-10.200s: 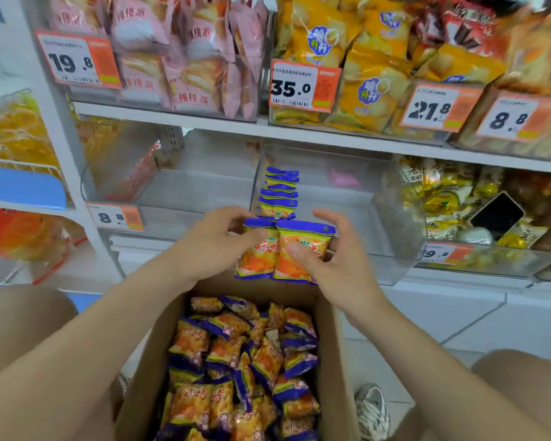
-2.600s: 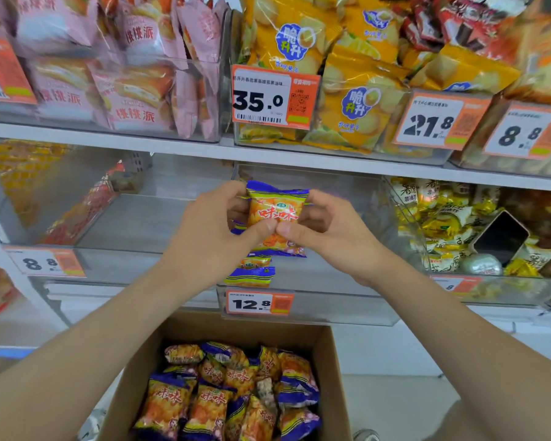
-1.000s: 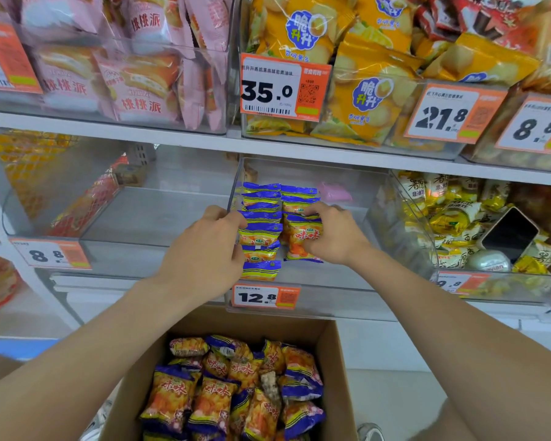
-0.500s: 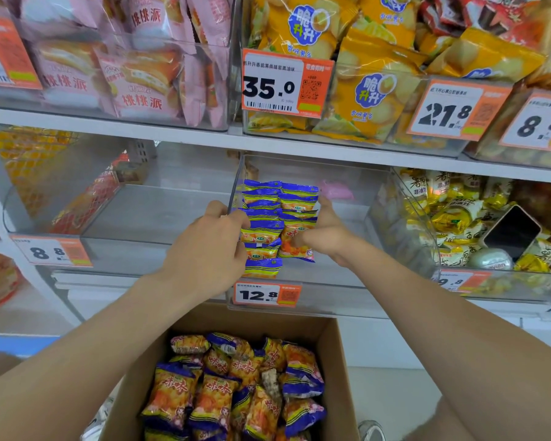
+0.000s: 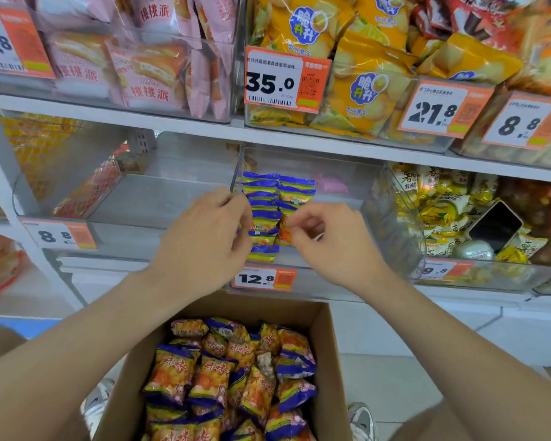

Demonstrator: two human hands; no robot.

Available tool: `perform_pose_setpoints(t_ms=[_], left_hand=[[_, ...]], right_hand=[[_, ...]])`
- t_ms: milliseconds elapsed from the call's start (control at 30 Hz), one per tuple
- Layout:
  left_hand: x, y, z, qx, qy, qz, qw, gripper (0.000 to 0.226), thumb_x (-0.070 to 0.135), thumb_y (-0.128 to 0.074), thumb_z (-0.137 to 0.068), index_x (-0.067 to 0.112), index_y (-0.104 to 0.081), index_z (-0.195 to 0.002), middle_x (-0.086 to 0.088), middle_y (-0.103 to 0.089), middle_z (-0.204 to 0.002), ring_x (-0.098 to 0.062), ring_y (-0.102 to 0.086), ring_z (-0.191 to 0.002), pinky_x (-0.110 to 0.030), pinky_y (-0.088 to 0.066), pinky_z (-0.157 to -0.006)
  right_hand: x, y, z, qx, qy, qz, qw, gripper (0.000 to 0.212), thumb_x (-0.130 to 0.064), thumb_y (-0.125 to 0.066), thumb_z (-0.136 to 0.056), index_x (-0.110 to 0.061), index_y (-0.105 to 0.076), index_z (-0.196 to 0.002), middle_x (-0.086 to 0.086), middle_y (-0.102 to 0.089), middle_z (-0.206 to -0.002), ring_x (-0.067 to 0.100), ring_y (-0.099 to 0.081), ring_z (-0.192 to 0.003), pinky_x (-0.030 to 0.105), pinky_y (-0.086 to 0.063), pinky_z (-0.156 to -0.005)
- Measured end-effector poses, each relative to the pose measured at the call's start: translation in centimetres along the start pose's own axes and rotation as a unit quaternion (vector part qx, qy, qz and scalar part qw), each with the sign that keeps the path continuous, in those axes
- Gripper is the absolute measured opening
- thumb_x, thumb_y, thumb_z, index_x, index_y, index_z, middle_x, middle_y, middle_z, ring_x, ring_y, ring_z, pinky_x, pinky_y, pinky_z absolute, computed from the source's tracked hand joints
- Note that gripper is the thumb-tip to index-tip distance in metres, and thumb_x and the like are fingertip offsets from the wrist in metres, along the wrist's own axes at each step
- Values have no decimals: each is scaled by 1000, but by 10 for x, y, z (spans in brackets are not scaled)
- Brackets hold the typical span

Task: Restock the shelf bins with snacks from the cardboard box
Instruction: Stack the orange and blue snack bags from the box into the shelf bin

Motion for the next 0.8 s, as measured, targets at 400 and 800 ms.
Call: perform_pose_setpoints(t_ms=[400, 800], left_hand=[[-47, -158, 157, -537, 14, -121, 835, 20, 15, -55, -99, 24, -70, -107, 2, -67, -93, -19, -65, -78, -37, -55, -65], [-109, -207, 224, -642, 90, -210, 732, 57, 10, -61, -100, 13, -39, -152, -15, -46, -151, -38, -42, -137, -48, -41, -112]], right_hand=[[73, -165, 147, -387, 14, 183, 904, 27, -20, -54, -91, -16, -67, -68, -1, -65, -66, 18, -63, -64, 46, -61, -67], [138, -248, 185, -419, -147, 129, 886, 91, -11, -61, -100, -11, 2, -166, 12, -67, -105, 27, -67, -94, 42, -60, -80]])
Point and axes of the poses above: each hand's wrist, its own z-axis away from the middle knuckle, its own y-axis out of the back of the hand, x = y × z, the point moved 8 cm from there along -z, towards the middle knuckle
